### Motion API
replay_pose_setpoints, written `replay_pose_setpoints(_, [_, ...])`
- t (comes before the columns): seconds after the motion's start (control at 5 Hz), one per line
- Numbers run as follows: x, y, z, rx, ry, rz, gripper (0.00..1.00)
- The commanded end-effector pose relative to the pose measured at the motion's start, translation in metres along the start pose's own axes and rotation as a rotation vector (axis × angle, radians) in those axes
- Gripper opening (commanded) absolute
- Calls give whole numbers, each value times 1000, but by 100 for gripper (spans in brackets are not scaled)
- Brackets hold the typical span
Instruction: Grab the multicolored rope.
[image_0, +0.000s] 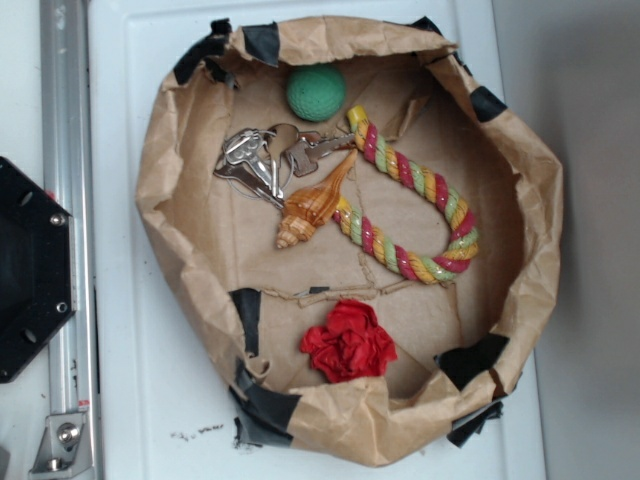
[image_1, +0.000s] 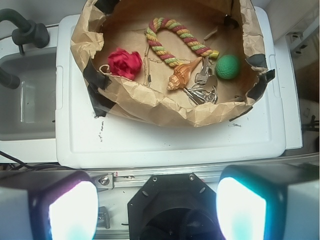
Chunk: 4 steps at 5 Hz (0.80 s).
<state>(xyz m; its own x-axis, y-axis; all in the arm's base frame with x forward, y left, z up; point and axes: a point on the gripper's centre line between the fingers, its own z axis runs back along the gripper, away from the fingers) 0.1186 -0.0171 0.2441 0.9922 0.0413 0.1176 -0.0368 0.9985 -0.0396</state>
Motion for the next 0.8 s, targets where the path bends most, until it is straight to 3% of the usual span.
replay_pose_setpoints(0.0, [0,0,0,0,0,0,100])
replay_pose_setpoints(0.2, [45,-1,-45,-73,-31,60,100])
replay_pose_setpoints(0.4, [93,13,-86,-71,-79,62,100])
replay_pose_setpoints(0.6, [137,22,-131,-84,-59,85,100])
